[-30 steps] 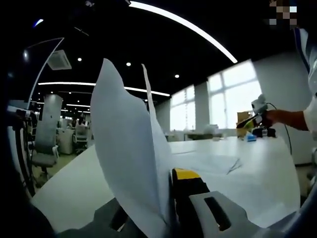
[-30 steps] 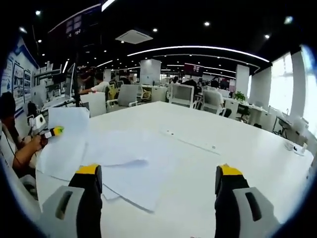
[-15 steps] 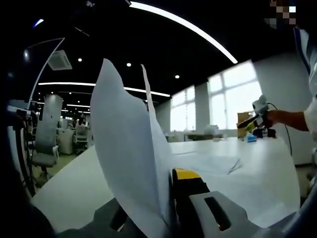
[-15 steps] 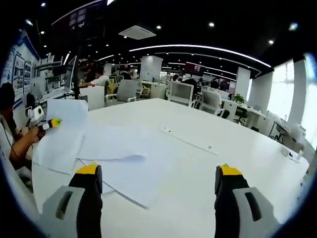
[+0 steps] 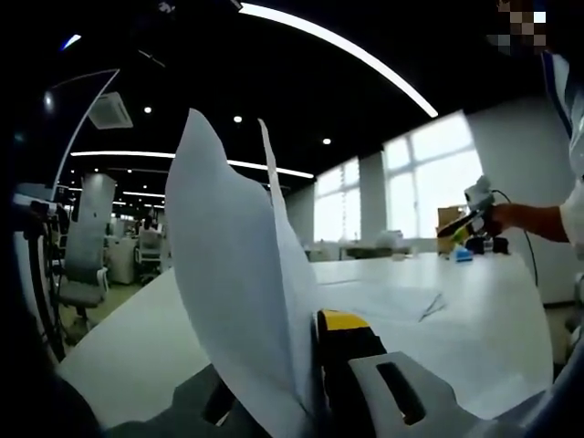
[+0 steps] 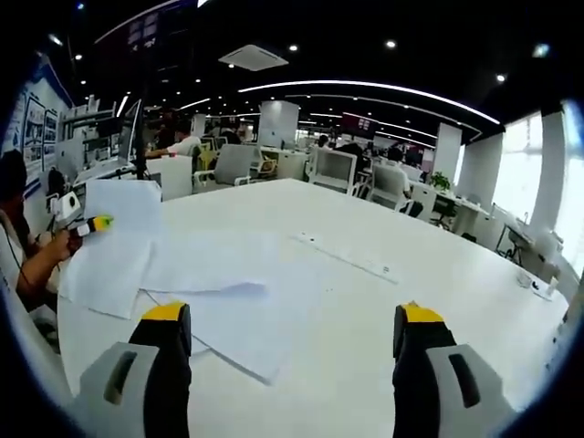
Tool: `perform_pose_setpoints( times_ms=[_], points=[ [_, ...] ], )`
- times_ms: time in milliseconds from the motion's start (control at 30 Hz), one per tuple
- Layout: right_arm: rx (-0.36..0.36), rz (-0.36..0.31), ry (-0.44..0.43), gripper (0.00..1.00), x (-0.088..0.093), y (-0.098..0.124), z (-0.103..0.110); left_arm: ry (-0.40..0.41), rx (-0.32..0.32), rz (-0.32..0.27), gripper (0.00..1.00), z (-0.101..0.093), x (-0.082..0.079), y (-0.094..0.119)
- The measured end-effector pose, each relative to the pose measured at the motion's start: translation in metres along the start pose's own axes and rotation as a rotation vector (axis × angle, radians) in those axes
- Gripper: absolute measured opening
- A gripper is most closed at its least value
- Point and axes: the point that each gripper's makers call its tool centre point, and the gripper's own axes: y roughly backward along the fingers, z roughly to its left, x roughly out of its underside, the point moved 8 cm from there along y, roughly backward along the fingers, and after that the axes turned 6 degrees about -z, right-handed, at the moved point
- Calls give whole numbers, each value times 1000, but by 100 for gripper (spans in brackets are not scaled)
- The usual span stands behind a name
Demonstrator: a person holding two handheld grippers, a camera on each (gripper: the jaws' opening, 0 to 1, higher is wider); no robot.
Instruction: Organize the stack of printing papers by aligning and flattening the scattered papers on the table
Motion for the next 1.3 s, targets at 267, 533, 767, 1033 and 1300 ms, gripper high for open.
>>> perform_pose_setpoints(
  times_ms=[267,533,767,1033,1300],
  points=[
    [-7,19,10,86,0,-9,0,3,0,-2,9,0,0,0],
    [-35,30,19,86,-3,-19,6,6,1,-7,9,1,-1,0],
    [-57,35,27,86,-7,-27,10,8,-1,-11,9,1,-1,0],
    [-74,44,38,86,-7,-36,14,6,-2,-10,9,1,-1,0],
    [-89,60,42,86,-8,-47,15,14,-1,-18,8,1,-2,1]
  ],
)
